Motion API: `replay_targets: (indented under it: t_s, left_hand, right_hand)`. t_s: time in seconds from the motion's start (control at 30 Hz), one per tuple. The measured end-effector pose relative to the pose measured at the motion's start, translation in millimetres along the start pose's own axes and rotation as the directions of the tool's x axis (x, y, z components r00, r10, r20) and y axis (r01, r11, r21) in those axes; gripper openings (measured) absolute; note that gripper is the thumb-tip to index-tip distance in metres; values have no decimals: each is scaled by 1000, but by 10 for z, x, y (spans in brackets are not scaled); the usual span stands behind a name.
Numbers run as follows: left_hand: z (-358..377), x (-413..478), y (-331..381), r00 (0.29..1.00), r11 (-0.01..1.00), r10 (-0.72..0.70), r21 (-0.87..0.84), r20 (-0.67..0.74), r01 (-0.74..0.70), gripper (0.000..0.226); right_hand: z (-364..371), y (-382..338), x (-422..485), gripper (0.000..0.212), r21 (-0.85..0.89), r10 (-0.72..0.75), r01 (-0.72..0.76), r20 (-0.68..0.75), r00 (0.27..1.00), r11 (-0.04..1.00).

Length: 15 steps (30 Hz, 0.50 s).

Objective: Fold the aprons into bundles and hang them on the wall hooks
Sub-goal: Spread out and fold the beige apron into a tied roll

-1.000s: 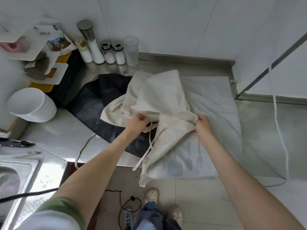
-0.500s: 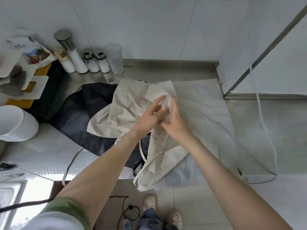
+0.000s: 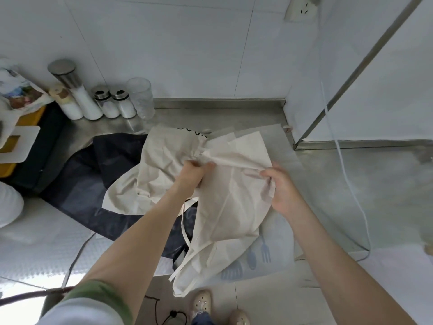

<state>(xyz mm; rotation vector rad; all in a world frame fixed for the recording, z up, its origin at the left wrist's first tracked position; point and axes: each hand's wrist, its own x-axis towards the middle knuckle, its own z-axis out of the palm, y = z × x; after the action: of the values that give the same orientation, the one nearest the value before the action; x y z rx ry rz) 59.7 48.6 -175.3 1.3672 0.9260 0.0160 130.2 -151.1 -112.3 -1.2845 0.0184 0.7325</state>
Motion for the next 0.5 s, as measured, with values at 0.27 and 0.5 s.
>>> replay_targets:
  t_s: [0.27,0.5]
  left_hand:
    - [123,-91,425,913,929,368,-17,176,-371,42]
    - [-363,-314,809,895,921,374,14,245,-389,25]
  right_hand:
    - [-40,-102,-54,44,-53,114,-108,128,985,993]
    - [-107,-215,4,23,-266,14,-8,21,1000,964]
